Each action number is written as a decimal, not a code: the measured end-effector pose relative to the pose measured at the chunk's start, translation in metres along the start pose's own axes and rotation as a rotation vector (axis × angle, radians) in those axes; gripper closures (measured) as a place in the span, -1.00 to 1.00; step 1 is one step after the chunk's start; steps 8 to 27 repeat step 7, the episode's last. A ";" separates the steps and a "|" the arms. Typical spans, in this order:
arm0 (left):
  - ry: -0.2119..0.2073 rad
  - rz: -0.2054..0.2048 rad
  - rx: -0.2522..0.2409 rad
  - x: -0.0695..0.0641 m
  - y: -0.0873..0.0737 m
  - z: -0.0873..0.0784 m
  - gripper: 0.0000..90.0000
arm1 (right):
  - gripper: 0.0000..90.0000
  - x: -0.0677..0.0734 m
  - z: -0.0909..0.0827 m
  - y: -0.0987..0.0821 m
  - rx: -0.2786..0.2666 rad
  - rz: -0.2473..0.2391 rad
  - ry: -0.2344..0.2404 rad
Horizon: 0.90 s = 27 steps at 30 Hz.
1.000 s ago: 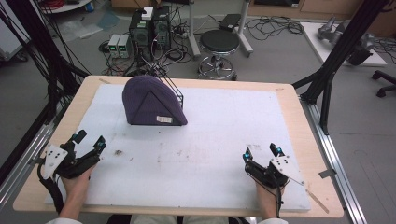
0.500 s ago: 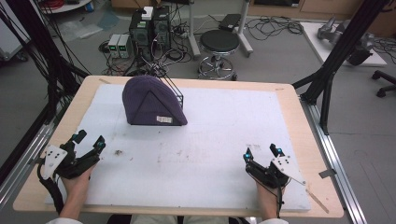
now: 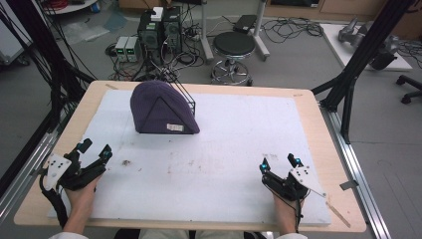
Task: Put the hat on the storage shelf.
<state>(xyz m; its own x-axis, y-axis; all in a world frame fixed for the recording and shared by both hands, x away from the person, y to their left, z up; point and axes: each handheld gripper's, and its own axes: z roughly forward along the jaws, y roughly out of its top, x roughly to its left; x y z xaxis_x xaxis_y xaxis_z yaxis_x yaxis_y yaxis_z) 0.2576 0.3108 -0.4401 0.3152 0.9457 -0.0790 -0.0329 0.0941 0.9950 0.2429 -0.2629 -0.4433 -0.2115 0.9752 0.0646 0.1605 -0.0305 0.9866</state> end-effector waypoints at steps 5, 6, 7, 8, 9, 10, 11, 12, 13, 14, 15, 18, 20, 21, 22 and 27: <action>-0.003 0.001 0.000 0.000 0.000 0.000 -0.39 | -0.74 -0.001 0.000 0.000 0.001 -0.001 0.000; -0.003 0.001 0.000 0.000 0.000 0.000 -0.39 | -0.74 -0.001 0.000 0.000 0.001 -0.002 0.000; -0.003 0.001 0.000 0.000 0.000 0.000 -0.38 | -0.74 -0.001 0.000 0.000 0.000 -0.004 -0.001; -0.003 0.001 0.000 0.000 0.000 0.000 -0.38 | -0.74 -0.001 0.000 0.000 0.000 -0.004 -0.001; -0.003 0.001 0.000 0.000 0.000 0.000 -0.38 | -0.74 -0.001 0.000 0.000 0.000 -0.004 -0.001; -0.003 0.001 0.000 0.000 0.000 0.000 -0.38 | -0.74 -0.001 0.000 0.000 0.000 -0.004 -0.001; -0.003 0.001 0.000 0.000 0.000 0.000 -0.38 | -0.74 -0.001 0.000 0.000 0.000 -0.004 -0.001; -0.003 0.001 0.000 0.000 0.000 0.000 -0.38 | -0.74 -0.001 0.000 0.000 0.000 -0.004 -0.001; -0.003 0.001 0.000 0.000 0.000 0.000 -0.38 | -0.74 -0.001 0.000 0.000 0.000 -0.004 -0.001; -0.003 0.001 0.000 0.000 0.000 0.000 -0.38 | -0.74 -0.001 0.000 0.000 0.000 -0.004 -0.001; -0.003 0.001 0.000 0.000 0.000 0.000 -0.38 | -0.74 -0.001 0.000 0.000 0.000 -0.004 -0.001; -0.003 0.001 0.000 0.000 0.000 0.000 -0.38 | -0.74 -0.001 0.000 0.000 0.000 -0.004 -0.001; -0.003 0.001 0.000 0.000 0.000 0.000 -0.38 | -0.74 -0.001 0.000 0.000 0.000 -0.004 -0.001; -0.003 0.001 0.000 0.000 0.000 0.000 -0.38 | -0.74 -0.001 0.000 0.000 0.000 -0.004 -0.001; -0.003 0.001 0.000 0.000 0.000 0.000 -0.38 | -0.74 -0.001 0.000 0.000 0.000 -0.004 -0.001; -0.003 0.001 0.000 0.000 0.000 0.000 -0.38 | -0.74 -0.001 0.000 0.000 0.000 -0.004 -0.001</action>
